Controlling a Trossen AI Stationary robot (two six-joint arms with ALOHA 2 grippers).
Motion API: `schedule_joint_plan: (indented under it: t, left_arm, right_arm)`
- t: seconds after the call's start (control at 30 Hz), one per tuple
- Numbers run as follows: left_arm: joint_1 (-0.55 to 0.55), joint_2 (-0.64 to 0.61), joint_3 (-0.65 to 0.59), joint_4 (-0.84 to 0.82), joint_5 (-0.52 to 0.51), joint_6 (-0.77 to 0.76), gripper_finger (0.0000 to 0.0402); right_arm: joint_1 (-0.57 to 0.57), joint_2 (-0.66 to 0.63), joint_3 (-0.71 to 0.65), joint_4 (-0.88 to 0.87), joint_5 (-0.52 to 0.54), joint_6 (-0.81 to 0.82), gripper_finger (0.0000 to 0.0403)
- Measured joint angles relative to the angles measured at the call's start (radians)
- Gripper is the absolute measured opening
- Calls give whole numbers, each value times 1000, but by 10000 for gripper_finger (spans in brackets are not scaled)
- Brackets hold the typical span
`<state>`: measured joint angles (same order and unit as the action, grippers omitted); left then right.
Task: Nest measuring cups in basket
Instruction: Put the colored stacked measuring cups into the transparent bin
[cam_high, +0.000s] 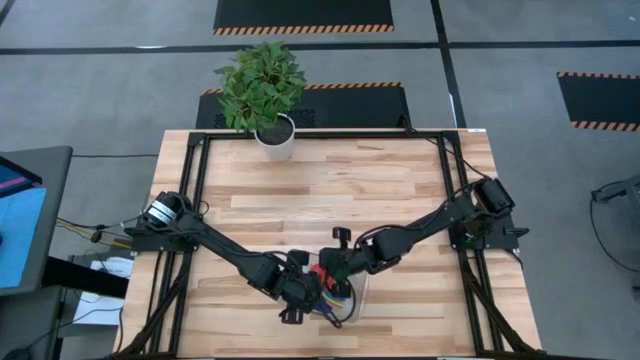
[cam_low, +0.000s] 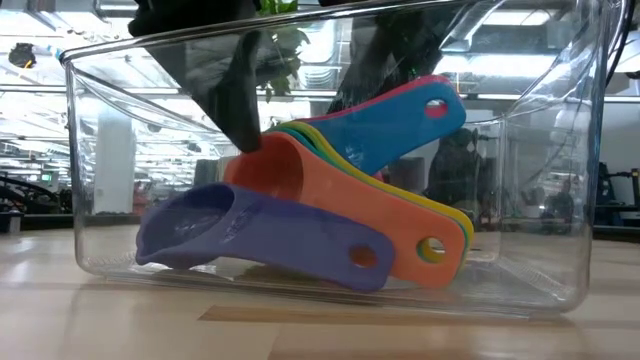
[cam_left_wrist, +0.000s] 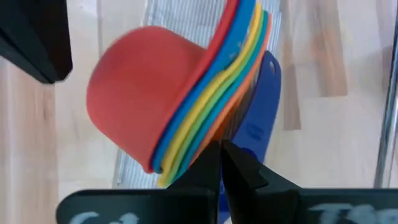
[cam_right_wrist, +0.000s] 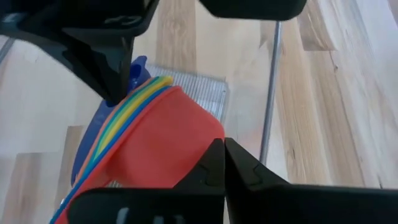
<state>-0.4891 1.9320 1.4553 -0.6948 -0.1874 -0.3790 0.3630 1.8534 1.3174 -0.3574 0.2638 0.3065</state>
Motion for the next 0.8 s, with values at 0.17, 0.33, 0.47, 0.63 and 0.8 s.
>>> schedule_joint_plan:
  t: [0.17,0.33,0.47,0.63,0.8]
  left_arm:
    - [12,0,-4,24,-7,1,0]
    - [22,0,-4,45,-27,12,0]
    - [23,0,-4,52,-29,18,0]
    - [27,0,-4,57,-46,18,0]
    - [29,1,-7,48,-52,13,0]
  right_arm:
    - [-6,0,0,-1,-3,-1,6]
    - [-6,0,-27,8,-15,11,16]
    - [-4,6,-43,14,-26,18,6]
    - [-5,42,-43,56,-86,36,12]
    - [0,60,-42,80,-120,50,9]
